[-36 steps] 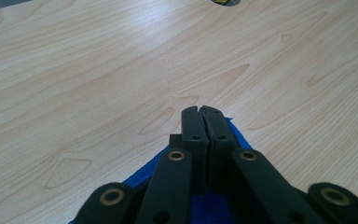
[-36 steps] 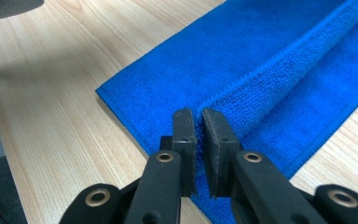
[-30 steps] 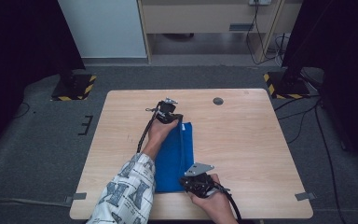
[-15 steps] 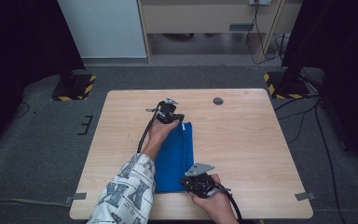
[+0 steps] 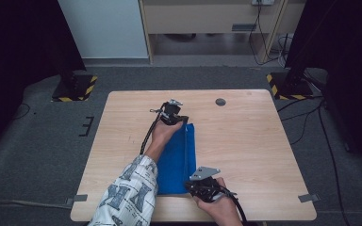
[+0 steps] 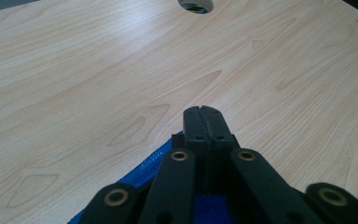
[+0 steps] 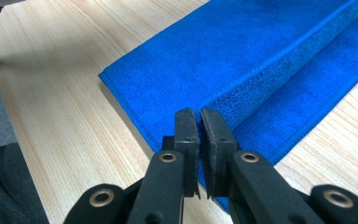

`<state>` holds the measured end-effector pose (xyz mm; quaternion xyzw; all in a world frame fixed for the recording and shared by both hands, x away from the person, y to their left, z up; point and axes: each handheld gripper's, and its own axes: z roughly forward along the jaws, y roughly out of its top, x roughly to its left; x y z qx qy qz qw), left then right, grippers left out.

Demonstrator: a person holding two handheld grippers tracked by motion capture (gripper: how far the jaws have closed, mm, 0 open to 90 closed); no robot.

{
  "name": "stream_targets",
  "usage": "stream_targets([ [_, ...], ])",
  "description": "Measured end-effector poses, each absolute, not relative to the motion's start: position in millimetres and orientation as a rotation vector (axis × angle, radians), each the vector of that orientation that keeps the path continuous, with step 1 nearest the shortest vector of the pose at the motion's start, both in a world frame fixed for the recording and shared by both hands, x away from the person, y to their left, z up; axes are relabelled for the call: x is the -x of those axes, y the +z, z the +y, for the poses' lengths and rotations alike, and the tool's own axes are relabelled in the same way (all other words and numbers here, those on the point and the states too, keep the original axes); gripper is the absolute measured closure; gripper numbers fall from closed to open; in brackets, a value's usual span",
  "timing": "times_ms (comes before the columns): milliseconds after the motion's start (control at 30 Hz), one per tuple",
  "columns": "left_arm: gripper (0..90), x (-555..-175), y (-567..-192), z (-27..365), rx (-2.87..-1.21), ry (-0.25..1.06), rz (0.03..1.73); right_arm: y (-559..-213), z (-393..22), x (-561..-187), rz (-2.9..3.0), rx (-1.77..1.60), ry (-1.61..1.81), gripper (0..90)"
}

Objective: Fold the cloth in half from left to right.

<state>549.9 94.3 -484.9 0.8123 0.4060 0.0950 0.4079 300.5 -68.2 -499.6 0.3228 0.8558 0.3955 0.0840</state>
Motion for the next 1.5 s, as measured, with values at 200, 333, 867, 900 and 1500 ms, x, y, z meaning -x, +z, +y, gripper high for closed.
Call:
stream_targets([
  [200,81.2,-550,-486,93,-2.031,0.277,1.034,-502,-73,-302,2.555,-0.992,1.17,77.0],
  [333,70.3,-548,-484,97,-2.011,0.289,1.026,-502,-80,-306,2.521,-1.047,1.169,57.5],
  [867,32.4,-533,-470,116,-2.034,0.31,0.975,-500,-85,-331,2.483,-1.054,1.15,24.2],
  [900,30.1,-533,-470,116,-2.034,0.31,0.975,-500,-85,-333,2.479,-1.054,1.153,22.8],
  [1500,9.1,-514,-468,140,-2.08,0.32,0.949,-504,-79,-369,2.465,-1.036,1.126,15.4],
])
